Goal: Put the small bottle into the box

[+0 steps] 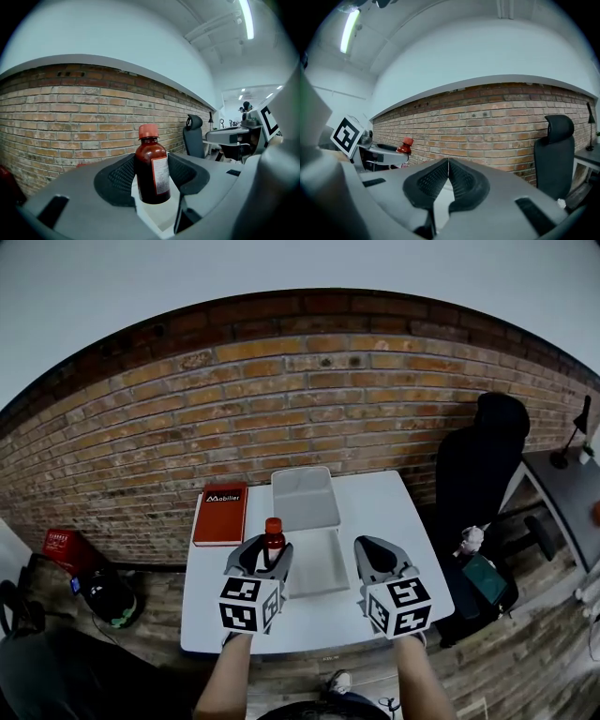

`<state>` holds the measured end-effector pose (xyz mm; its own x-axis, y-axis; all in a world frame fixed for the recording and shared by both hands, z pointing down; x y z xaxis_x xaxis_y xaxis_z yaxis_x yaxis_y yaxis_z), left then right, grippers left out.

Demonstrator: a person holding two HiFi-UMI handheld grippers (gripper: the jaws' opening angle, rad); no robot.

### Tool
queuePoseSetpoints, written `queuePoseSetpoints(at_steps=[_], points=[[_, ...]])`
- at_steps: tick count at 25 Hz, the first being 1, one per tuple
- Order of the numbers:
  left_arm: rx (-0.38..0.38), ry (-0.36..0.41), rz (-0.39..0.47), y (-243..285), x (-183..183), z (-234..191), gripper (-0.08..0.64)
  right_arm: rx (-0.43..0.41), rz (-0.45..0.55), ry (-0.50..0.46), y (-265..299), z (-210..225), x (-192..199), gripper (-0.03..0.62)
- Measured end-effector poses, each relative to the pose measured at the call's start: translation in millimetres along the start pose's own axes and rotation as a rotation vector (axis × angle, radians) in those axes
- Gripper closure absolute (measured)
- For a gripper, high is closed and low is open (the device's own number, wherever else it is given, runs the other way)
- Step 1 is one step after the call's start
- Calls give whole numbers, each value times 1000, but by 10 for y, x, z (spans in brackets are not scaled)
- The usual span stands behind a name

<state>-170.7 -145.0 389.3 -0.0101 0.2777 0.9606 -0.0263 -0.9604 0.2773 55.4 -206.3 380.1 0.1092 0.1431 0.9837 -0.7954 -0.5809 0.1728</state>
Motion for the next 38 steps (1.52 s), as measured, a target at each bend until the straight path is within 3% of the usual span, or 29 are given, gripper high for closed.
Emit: queuePoseSetpoints(at_steps=[12,21,38], points=[[-73,0,-14,378,-117,226,331,-73,-2,8,213,567,-24,571],[-104,-7,-19,397,-138,199,331,-112,-5,6,333,605,-39,571],[37,21,1,550,-214,-339,331,23,15,3,610,199,-182,571]])
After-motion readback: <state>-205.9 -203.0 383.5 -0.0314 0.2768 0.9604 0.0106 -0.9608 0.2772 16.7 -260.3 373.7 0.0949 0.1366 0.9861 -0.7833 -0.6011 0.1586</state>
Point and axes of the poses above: the fingertips, and each gripper's own axes: y forward along the fingers, z to its right, x out of its underside, the point moved 9 cm from there along -y, backward along the fingers, and after that the axes turned 8 degrees about -x, right-handed, at the moved point
